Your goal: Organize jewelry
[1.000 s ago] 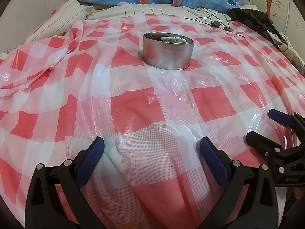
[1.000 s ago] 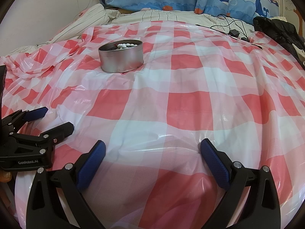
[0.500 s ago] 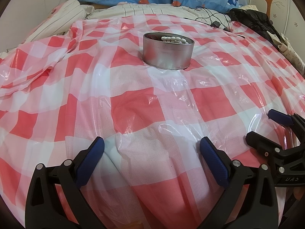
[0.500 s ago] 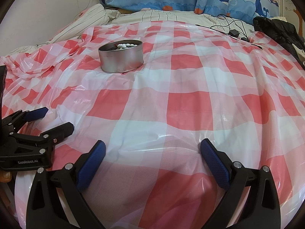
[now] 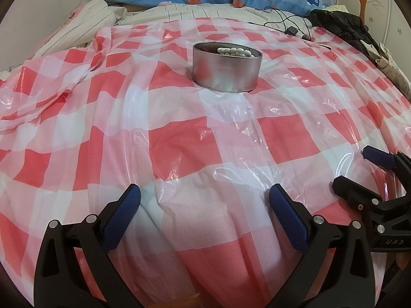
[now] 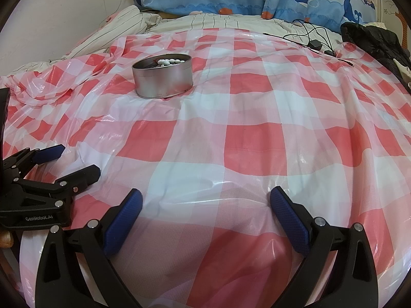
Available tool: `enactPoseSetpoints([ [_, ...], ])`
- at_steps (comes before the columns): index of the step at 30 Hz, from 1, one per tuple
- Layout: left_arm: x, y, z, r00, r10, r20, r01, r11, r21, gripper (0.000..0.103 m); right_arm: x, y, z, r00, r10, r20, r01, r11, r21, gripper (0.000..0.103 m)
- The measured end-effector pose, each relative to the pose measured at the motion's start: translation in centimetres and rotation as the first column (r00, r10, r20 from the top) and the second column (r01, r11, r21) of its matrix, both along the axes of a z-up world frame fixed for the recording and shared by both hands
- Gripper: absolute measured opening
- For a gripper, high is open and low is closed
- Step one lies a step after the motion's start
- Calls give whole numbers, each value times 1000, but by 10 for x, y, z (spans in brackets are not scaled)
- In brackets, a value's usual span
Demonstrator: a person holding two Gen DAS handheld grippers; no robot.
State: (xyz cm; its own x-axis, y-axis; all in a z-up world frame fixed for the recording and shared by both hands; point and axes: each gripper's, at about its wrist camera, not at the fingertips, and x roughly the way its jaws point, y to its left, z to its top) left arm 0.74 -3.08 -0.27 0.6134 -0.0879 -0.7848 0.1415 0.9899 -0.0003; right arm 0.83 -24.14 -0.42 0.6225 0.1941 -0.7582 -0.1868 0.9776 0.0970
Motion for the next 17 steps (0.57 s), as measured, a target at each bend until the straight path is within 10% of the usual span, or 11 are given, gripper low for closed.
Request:
enactPoseSetpoints([
  [17, -1, 1, 1, 1000, 23, 16, -23, 1000, 14, 96, 2, -1, 0, 1000, -10, -1, 10, 1000, -7, 96],
])
